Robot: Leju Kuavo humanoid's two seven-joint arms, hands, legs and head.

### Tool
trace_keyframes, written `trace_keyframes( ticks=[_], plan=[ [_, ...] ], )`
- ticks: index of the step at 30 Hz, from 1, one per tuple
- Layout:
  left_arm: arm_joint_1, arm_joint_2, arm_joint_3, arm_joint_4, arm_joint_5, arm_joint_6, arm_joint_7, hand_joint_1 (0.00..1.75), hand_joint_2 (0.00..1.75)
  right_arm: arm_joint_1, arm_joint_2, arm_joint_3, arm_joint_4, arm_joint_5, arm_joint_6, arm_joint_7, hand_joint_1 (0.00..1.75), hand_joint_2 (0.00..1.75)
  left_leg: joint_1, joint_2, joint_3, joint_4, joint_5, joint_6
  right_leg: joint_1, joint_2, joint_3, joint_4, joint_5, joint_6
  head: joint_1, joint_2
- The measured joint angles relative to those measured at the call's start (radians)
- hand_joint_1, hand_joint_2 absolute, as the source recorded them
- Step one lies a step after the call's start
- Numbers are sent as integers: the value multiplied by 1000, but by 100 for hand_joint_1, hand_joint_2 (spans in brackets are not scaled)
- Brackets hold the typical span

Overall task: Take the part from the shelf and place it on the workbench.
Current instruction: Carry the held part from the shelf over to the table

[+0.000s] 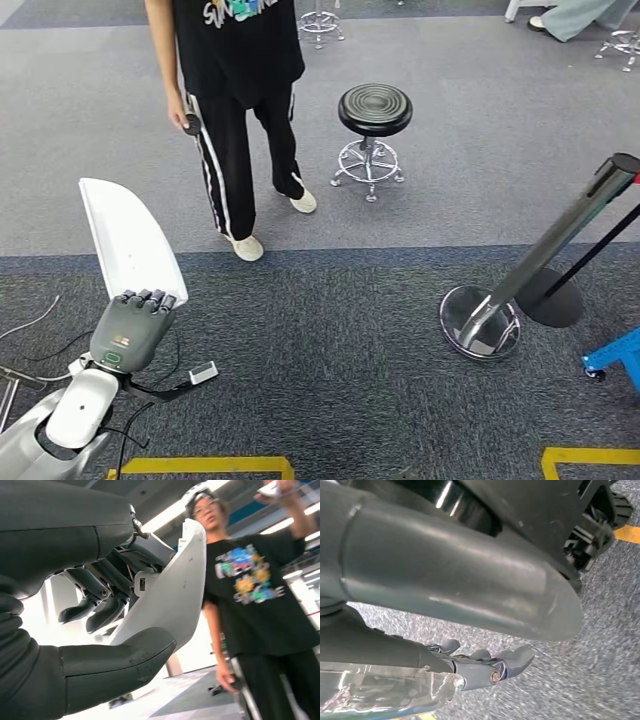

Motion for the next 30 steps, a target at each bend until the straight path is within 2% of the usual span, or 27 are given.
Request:
trace_keyframes(
  ticks=[1,2,4,5,7,8,9,10,11,12,13,14,15,16,17,18,20,21,22,24,25,26,27,28,29,30],
  plan=[
    [0,-2,2,0,0,0,0,175,175,0,-1,0,0,0,0,-1,0,0,0,18,25,-45,11,3,2,-10,-1,6,-8,8,2,0],
    [1,-4,3,0,0,1,-2,175,175,-1,-2,0,-1,0,-1,-2,0,0,-1,30,37,-67,12,9,5,-20,-1,10,-16,15,3,0],
    [10,-11,14,1,0,4,-28,175,175,-2,-2,0,-1,0,-2,-4,0,0,-7,6,36,-68,5,31,2,-39,9,7,-27,23,10,0],
    [19,-18,26,2,0,6,-54,175,175,-3,-2,1,-1,0,-2,-5,0,0,-9,-5,35,-68,5,40,-2,-33,13,9,-33,28,11,0],
    [39,-39,65,2,0,9,-111,175,175,-3,0,1,-1,0,-2,-6,0,0,-12,-28,35,-68,8,56,-8,15,-6,64,-71,31,12,0],
    [46,-50,82,2,0,10,-130,175,175,-2,0,1,-1,0,-2,-6,0,0,-13,-39,35,-69,8,63,-8,48,-35,125,-102,30,13,0],
    [51,-60,98,2,0,10,-140,175,175,0,0,1,-1,0,-2,-7,0,0,-15,-52,35,-69,8,67,-5,68,-73,201,-136,27,13,0],
    [55,-68,108,2,0,10,-145,175,175,2,0,1,-1,0,-2,-7,0,0,-17,-65,34,-69,8,70,-3,77,-110,269,-160,23,14,0],
    [59,-74,117,2,0,10,-148,175,175,3,0,1,0,0,-2,-7,0,0,-20,-81,35,-69,7,72,-1,80,-138,311,-166,18,14,0],
    [64,-78,125,3,0,10,-150,175,175,4,0,1,0,0,-2,-7,0,0,-22,-97,35,-68,7,72,0,82,-148,314,-151,12,14,0],
    [67,-82,132,3,0,10,-151,175,175,3,0,1,0,0,-2,-7,0,0,-24,-114,36,-68,7,72,1,88,-137,273,-116,7,14,0],
    [68,-85,138,3,0,9,-151,175,175,3,0,1,0,0,-2,-7,0,0,-24,-130,37,-68,7,72,2,103,-111,205,-73,2,14,0],
    [68,-87,142,3,0,9,-150,175,175,3,0,1,0,0,-2,-7,0,0,-24,-145,37,-67,7,70,0,128,-83,134,-38,1,14,0],
    [69,-89,146,3,0,9,-147,175,175,2,0,1,0,0,-2,-7,0,0,-23,-159,36,-66,7,67,-1,147,-57,78,-14,2,15,0],
    [69,-90,149,3,0,8,-143,175,175,2,1,1,0,1,-2,-7,0,0,-22,-171,33,-66,8,62,-1,160,-42,47,-3,4,14,0],
    [70,-91,151,3,0,8,-138,175,175,1,1,1,0,1,-2,-7,0,0,-20,-182,30,-67,11,55,1,162,-37,38,-3,6,14,0],
    [76,-90,151,3,0,7,-129,175,175,-1,1,1,0,1,-3,-7,0,0,-15,-195,26,-71,14,43,4,139,-34,35,3,-1,13,0],
    [79,-89,151,3,0,7,-125,175,175,-2,1,1,0,2,-4,-7,0,0,-16,-179,21,-63,7,40,4,127,-32,31,6,-7,13,0],
    [80,-88,151,3,0,7,-121,175,175,-2,1,1,0,2,-4,-8,0,0,-19,-151,8,-37,-11,37,3,115,-31,27,8,-13,10,0],
    [80,-87,152,3,0,7,-115,175,175,1,2,1,0,4,-5,-8,0,0,-26,-83,-46,79,-75,33,6,89,-30,23,9,-21,6,0],
    [79,-87,152,3,0,7,-113,175,175,3,2,1,0,5,-5,-7,0,0,-27,-66,-78,147,-104,31,8,74,-31,23,8,-24,5,0],
    [80,-87,152,3,0,6,-112,175,175,4,2,1,0,6,-6,-7,0,0,-27,-60,-100,197,-119,30,9,59,-31,24,7,-25,5,0],
    [80,-87,152,3,0,6,-111,175,175,4,2,1,0,7,-6,-7,0,0,-27,-57,-105,211,-115,30,9,45,-30,24,6,-25,5,0],
    [81,-87,152,4,0,6,-110,175,175,3,3,1,0,7,-6,-7,0,0,-27,-53,-89,182,-92,30,9,31,-29,24,4,-25,5,0],
    [81,-87,152,4,0,6,-110,175,175,2,4,1,0,7,-6,-7,0,0,-27,-42,-54,120,-58,31,9,18,-26,24,2,-24,5,0],
    [80,-87,152,4,0,6,-110,175,175,1,5,1,0,7,-6,-7,0,0,-30,-15,-14,46,-29,32,11,5,-24,24,0,-21,5,0]
  ],
)
